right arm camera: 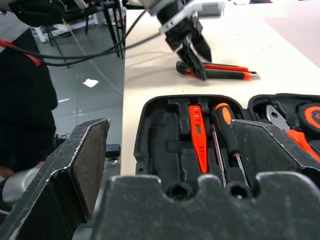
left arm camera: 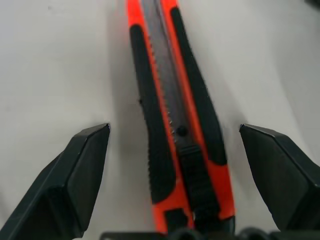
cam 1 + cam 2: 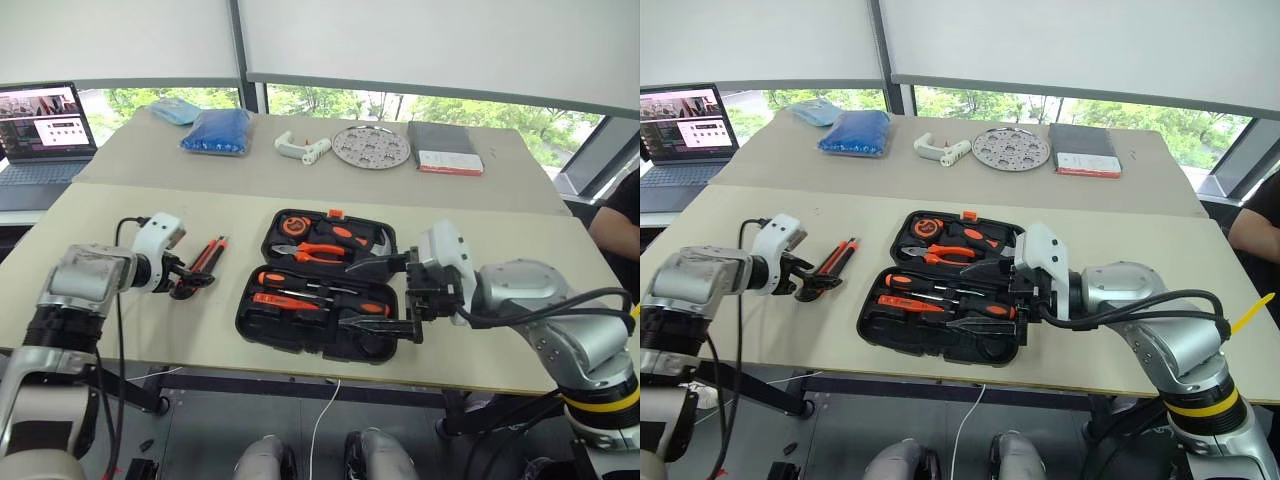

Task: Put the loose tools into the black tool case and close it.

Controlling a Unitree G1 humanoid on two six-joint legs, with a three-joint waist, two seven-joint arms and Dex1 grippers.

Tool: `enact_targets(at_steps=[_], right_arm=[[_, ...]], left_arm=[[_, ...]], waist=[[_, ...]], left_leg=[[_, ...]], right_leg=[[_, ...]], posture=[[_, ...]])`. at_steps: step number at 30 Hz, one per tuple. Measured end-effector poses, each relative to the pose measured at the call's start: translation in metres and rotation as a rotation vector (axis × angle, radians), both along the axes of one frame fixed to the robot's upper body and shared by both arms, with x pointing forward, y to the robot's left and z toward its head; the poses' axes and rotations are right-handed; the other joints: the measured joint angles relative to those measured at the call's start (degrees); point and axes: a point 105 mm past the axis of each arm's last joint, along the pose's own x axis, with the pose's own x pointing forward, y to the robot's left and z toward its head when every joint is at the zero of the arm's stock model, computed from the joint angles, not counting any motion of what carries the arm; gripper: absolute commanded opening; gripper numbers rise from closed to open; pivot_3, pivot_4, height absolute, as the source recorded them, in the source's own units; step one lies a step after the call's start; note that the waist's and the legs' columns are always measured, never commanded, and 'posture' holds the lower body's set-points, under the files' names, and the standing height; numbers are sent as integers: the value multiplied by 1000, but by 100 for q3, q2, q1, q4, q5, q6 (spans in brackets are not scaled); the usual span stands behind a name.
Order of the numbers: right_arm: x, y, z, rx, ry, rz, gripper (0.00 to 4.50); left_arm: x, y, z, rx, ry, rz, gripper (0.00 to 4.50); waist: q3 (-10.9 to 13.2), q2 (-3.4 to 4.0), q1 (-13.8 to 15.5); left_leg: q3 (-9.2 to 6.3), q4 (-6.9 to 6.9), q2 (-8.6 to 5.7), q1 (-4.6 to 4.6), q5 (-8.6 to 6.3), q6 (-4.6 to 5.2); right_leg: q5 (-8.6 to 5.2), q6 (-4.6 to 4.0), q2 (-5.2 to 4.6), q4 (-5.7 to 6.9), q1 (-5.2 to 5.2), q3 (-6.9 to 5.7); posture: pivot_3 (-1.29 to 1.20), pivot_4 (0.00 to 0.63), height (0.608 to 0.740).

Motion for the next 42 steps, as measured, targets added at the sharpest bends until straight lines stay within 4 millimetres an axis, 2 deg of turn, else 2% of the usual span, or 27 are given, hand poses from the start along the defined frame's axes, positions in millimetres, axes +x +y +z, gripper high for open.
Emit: enact_targets(at_steps=[2, 7, 10, 12, 14, 16, 17, 19, 22, 26, 29, 32, 34, 36, 39, 40, 42], right_arm=[[-1, 0, 0, 1, 1, -6, 4500], [-1, -5, -1, -10, 10, -36, 4500], [-3, -10, -3, -16, 42, -46, 4500], [-7, -15, -6, -31, 57, -60, 4500], [-10, -19, -9, -31, 69, -74, 4500], [-13, -23, -12, -38, 71, -102, 4500], [-14, -24, -13, -40, 72, -109, 4500], [-16, -26, -17, -44, 73, -134, 4500], [-20, -27, -19, -50, 66, -158, 4500], [-24, -32, -24, -64, 78, -201, 4500], [-25, -36, -24, -61, 75, -243, 4500], [-25, -38, -25, -61, 72, -271, 4500], [-24, -39, -25, -61, 72, -283, 4500], [-25, -38, -25, -60, 69, -285, 4500], [-26, -37, -25, -53, 74, -283, 4500], [-26, -37, -25, -53, 73, -282, 4500], [-26, -37, -24, -50, 74, -285, 4500]], left_arm=[[4, -1, -3, 7, -1, -3, 3782], [9, 6, -4, 23, -44, -12, 1782], [7, -5, 3, -46, -83, -128, 1723], [-9, -27, 26, -100, -140, -385, 1723], [-29, -48, 51, -107, -177, -634, 1723], [-51, -69, 67, -83, -167, -873, 1723], [-57, -75, 68, -71, -157, -933, 1723], [-69, -95, 59, -44, -103, -1103, 1723], [-79, -111, 35, -17, -13, -1235, 1723], [-75, -124, 21, 76, 11, -1355, 1723], [-68, -144, 8, 63, 12, -1418, 1723], [-65, -151, -2, 59, 16, -1451, 1723], [-62, -153, -1, 62, 15, -1449, 2727], [-59, -153, 0, 62, 17, -1439, 3143], [-57, -152, 3, 70, 11, -1434, 4316], [-57, -151, 3, 72, 17, -1431, 4474], [-59, -145, 3, 70, 35, -1421, 4474]], waist=[[0, 1, 23], [-1, 1, 58], [1, -2, 65], [6, -13, 67], [6, -13, 65], [3, -7, 66], [2, -6, 69], [1, -5, 70], [3, -6, 47], [3, -6, 72], [3, -6, 98], [3, -7, 66], [2, -6, 62], [3, -7, 68], [3, -7, 71], [3, -7, 69], [3, -7, 67]], left_leg=[[-2, 1, 0, 8, 0, -1], [-7, 1, 2, 15, -4, -3], [-12, 7, 6, -14, -1, 2], [-13, 21, 8, -56, 0, 1], [-10, 25, 2, -60, 1, 1], [-8, 22, -8, -56, 0, 2], [-7, 22, -10, -56, 0, 2], [-7, 23, -10, -49, 0, 2], [-6, 23, -4, -38, 0, 2], [-14, 23, -3, -27, -1, 5], [-19, 25, -5, -24, -6, 16], [-18, 26, -5, -27, -10, 24], [-18, 25, -5, -25, -9, 24], [-19, 26, -5, -27, -9, 24], [-21, 26, -7, -23, -11, 28], [-21, 26, -7, -22, -11, 29], [-23, 26, -5, -24, -11, 29]], right_leg=[[-1, 0, -9, 4, 7, 0], [0, 1, -34, 3, 11, 7], [2, -3, -39, 4, -12, 0], [19, -35, -31, 6, -44, -6], [25, -43, -14, 8, -47, -7], [18, -33, -14, 7, -43, -7], [13, -24, -15, 7, -42, -7], [-3, 5, -13, 8, -35, -6], [-6, 9, -8, 6, -28, 4], [-5, 8, -10, 10, -15, 1], [-4, 9, -10, 7, -6, 0], [-4, 9, -5, 0, -7, 4], [-4, 9, -4, -1, -5, 4], [-4, 9, -3, -1, -5, 2], [-5, 11, -9, -3, 1, 3], [-5, 11, -8, -4, 1, 3], [-5, 11, -8, -4, 0, 3]], posture=[[0, 150, 718], [0, 150, 718], [0, 150, 718], [0, 150, 718], [0, 150, 718], [0, 150, 718], [0, 150, 718], [0, 150, 718], [0, 150, 718], [0, 150, 718], [0, 150, 718], [0, 150, 718], [0, 150, 718], [0, 150, 718], [0, 150, 718], [0, 150, 718], [0, 150, 718]])
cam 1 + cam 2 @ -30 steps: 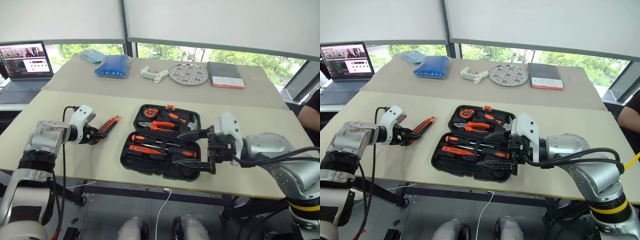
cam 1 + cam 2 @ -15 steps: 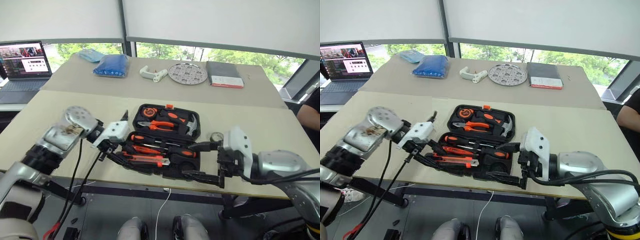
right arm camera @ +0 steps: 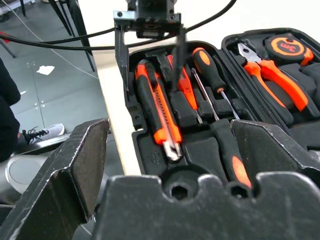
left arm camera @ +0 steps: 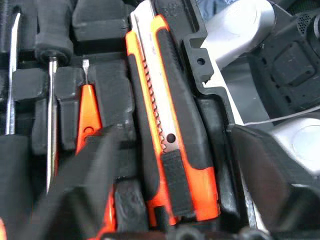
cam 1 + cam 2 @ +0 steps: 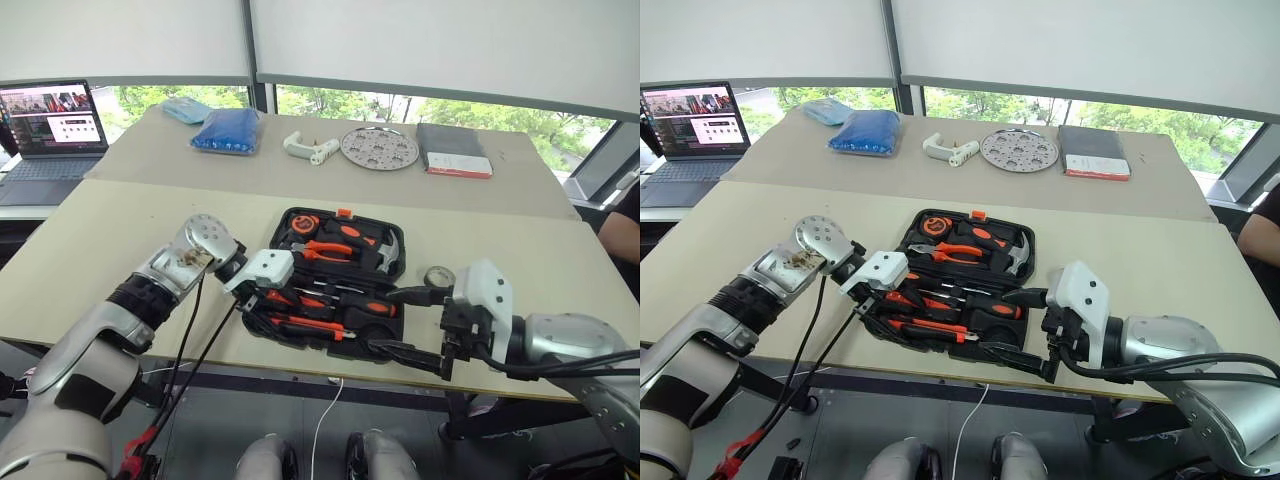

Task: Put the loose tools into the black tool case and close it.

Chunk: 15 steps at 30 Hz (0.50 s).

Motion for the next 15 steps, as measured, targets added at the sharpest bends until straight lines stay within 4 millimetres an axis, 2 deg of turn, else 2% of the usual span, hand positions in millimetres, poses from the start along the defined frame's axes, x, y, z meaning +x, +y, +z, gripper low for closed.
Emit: enact_targets(at_steps=[2, 5, 10, 15], right_arm=[[0, 0, 0, 2, 2, -1, 4500], [1, 0, 0, 3, 5, -2, 4500], [5, -1, 0, 3, 9, 2, 4500], [5, 1, -1, 0, 13, 14, 4500]], left_arm=[[-2, 4, 5, -16, 23, 24, 4474], [-3, 0, 13, -62, 46, 34, 3758], [-2, -5, 18, -101, 46, 33, 1880], [-2, -6, 14, -92, 38, 26, 25]], waist=[[0, 0, -8], [0, 0, 2], [0, 0, 9], [0, 0, -6]], left_leg=[[0, -1, 1, 3, 0, 0], [-1, 1, 0, 3, 0, 0], [-2, 3, -2, 4, 0, 1], [-2, 2, 0, 5, 0, 1]], right_leg=[[0, 0, 0, 1, 0, 3], [0, 0, -1, 1, 4, 1], [1, 2, 0, 0, 7, 0], [1, 2, 3, 1, 6, 1]], posture=[[0, 150, 718], [0, 150, 718], [0, 150, 718], [0, 150, 718]])
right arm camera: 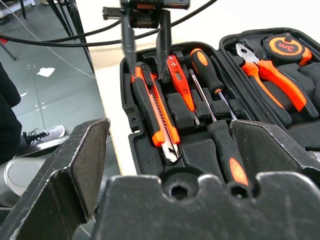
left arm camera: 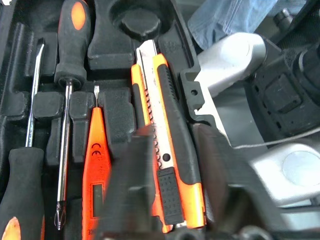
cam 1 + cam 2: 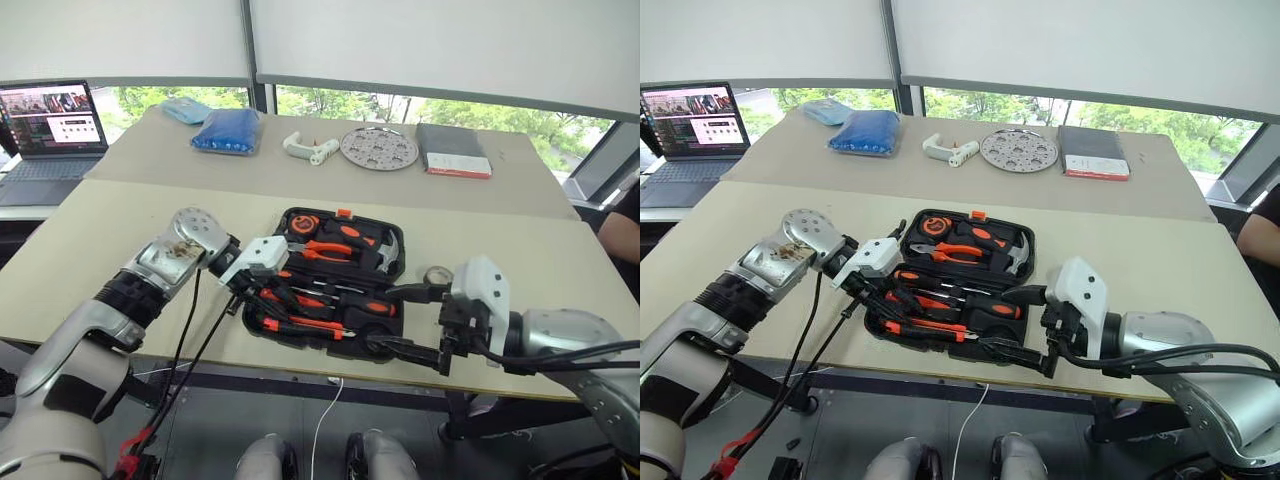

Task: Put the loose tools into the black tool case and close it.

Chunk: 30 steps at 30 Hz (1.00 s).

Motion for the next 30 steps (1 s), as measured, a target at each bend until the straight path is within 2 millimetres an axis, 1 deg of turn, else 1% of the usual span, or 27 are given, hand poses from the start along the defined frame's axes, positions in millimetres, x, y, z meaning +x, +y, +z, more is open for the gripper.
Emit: enact_targets(at_steps=[4, 8, 15, 21, 27, 30], right_arm=[[1, 0, -1, -5, 0, -1, 4500], [0, 0, -1, -7, 0, 0, 4500], [0, -2, -4, -10, 13, -7, 4500], [1, -2, -5, -9, 13, -16, 4500], [1, -3, -5, -7, 14, -21, 4500], [1, -3, -6, -9, 17, -21, 4500]], left_arm=[[-2, 1, -2, 15, -16, -16, 25], [-2, 6, -13, 79, -78, -44, 25], [-2, 12, -16, 135, -180, -110, 25], [0, 17, -18, 155, -196, -108, 25], [1, 27, -18, 192, -203, -95, 25], [4, 33, -15, 214, -208, -72, 25]], waist=[[0, 0, 5], [0, 0, 7], [-6, 8, -20], [-10, 13, -37], [-17, 23, -66], [-20, 26, -60]], left_leg=[[0, 0, 0, 1, 0, 0], [0, 0, -1, 1, 0, 0], [0, -2, 6, 25, 0, -1], [0, -3, 10, 38, -2, 0], [0, -4, 13, 40, -1, -1], [0, -4, 13, 40, -1, -1]], right_leg=[[0, 0, -2, 0, 0, 0], [0, 0, -1, -1, 2, -2], [-2, -2, 0, 0, 18, 3], [-1, -2, 1, 3, 25, 6], [-2, -2, 5, 5, 25, 9], [-2, -2, 4, 6, 25, 7]], posture=[[0, 150, 718], [0, 150, 718], [0, 150, 718], [0, 150, 718], [0, 150, 718], [0, 150, 718]])
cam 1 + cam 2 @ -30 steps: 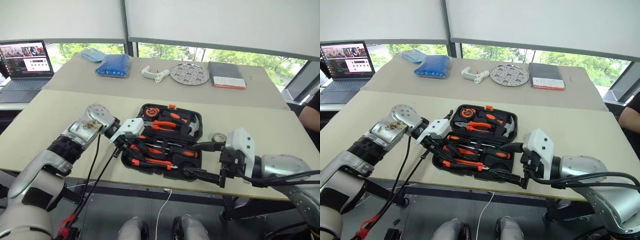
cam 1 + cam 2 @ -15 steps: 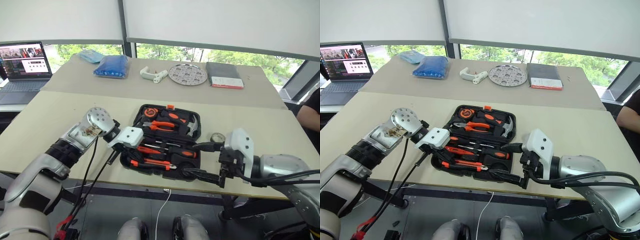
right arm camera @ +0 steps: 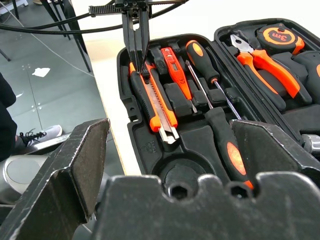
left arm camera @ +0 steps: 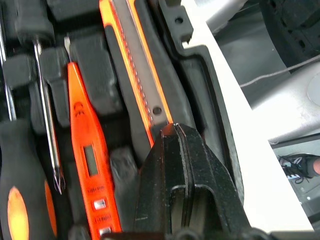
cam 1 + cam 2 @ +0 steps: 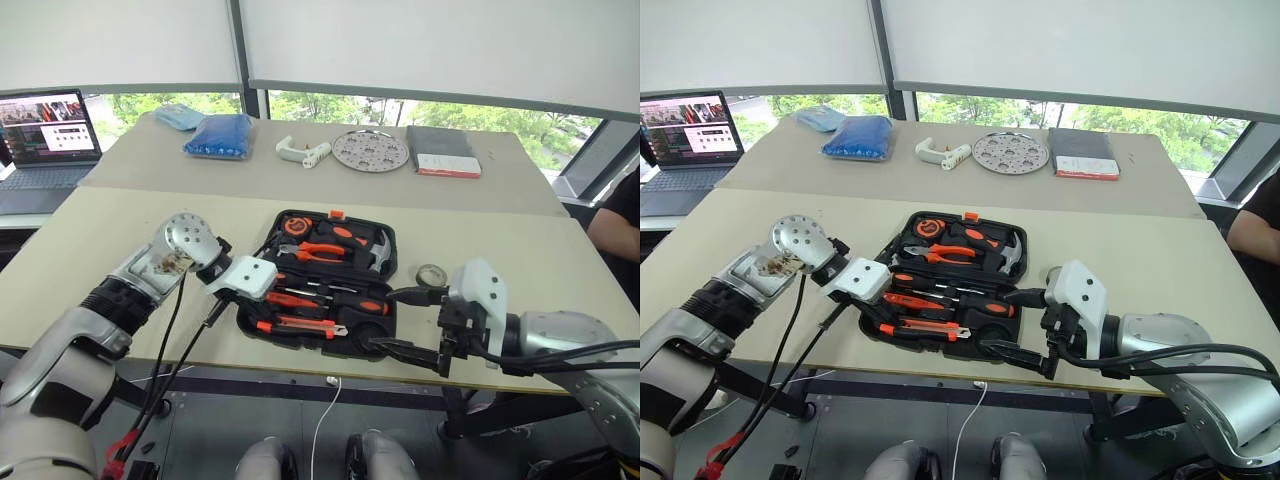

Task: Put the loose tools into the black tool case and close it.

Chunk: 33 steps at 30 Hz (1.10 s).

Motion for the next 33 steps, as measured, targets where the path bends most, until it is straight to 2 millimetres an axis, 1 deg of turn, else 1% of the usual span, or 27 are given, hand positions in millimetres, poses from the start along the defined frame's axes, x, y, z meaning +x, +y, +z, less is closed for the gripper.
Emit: enact_targets(at_steps=[4, 6, 8, 10, 11, 13, 15, 17, 21, 23, 27, 33], right_arm=[[0, 1, -1, 5, 1, 4, 4500], [1, 1, -1, 7, 0, 2, 4500], [1, 0, -1, 7, 3, -1, 4500], [1, 1, -2, 7, 4, 3, 4500], [1, 1, -1, 8, 4, 5, 4500], [0, 1, -1, 8, 4, 8, 4500], [0, 1, -2, 8, 5, 9, 4500], [0, 1, -2, 8, 5, 9, 4500], [0, 1, -2, 8, 7, 4, 4500], [0, 1, -3, 9, 10, 1, 4500], [-2, 1, -3, 8, 7, 4, 4500], [-3, 2, -2, 12, 5, 4, 4500]], left_arm=[[1, 1, 1, 0, 4, 9, 25], [0, -2, 3, -27, 35, 34, 25], [-2, -14, 5, -90, 99, 57, 25], [-8, -34, 14, -184, 178, 51, 25], [-11, -39, 19, -207, 197, 43, 25], [-12, -43, 26, -223, 202, 41, 25], [-13, -45, 27, -222, 190, 27, 25], [-13, -47, 21, -198, 170, 5, 25], [-14, -45, -3, -123, 144, -30, 25], [-13, -48, -9, -106, 111, -63, 25], [-8, -51, -14, -96, 47, -109, 25], [-7, -50, -14, -96, 23, -123, 25]], waist=[[-1, 2, 15], [-1, 1, 18], [0, 0, 43], [1, -3, 72], [1, -3, 73], [1, -3, 67], [1, -3, 64], [1, -3, 64], [1, -3, 65], [1, -2, 79], [-2, -1, 114], [-5, 0, 113]], left_leg=[[-1, 0, -1, -3, -2, 2], [0, 1, -1, -6, -2, 3], [-1, 3, -2, -17, -1, 3], [-7, 10, -3, -37, -2, 6], [-7, 12, -5, -38, -2, 7], [-7, 12, -10, -36, -2, 7], [-7, 12, -12, -33, -2, 7], [-6, 12, -13, -33, -2, 7], [-7, 12, -13, -32, -2, 7], [-8, 12, -15, -30, -3, 8], [-9, 13, -17, -21, -13, 24], [-14, 14, -17, -17, -14, 27]], right_leg=[[0, 0, -1, -1, -1, 0], [0, 0, -1, -1, -2, -1], [0, 0, -2, -1, -9, -3], [1, 1, 0, -3, -15, -4], [-1, 4, 2, -4, -15, 0], [-4, 10, 4, -5, -14, 5], [-7, 13, 4, -5, -12, 6], [-7, 13, 5, -6, -12, 5], [-7, 13, 4, -6, -11, 4], [-7, 13, 0, -7, -6, 3], [-3, 20, -14, -7, 5, 1], [2, 28, -16, -6, 7, 6]], posture=[[0, 150, 718], [0, 150, 718], [0, 150, 718], [0, 150, 718], [0, 150, 718], [0, 150, 718], [0, 150, 718], [0, 150, 718], [0, 150, 718], [0, 150, 718], [0, 150, 718], [0, 150, 718]])
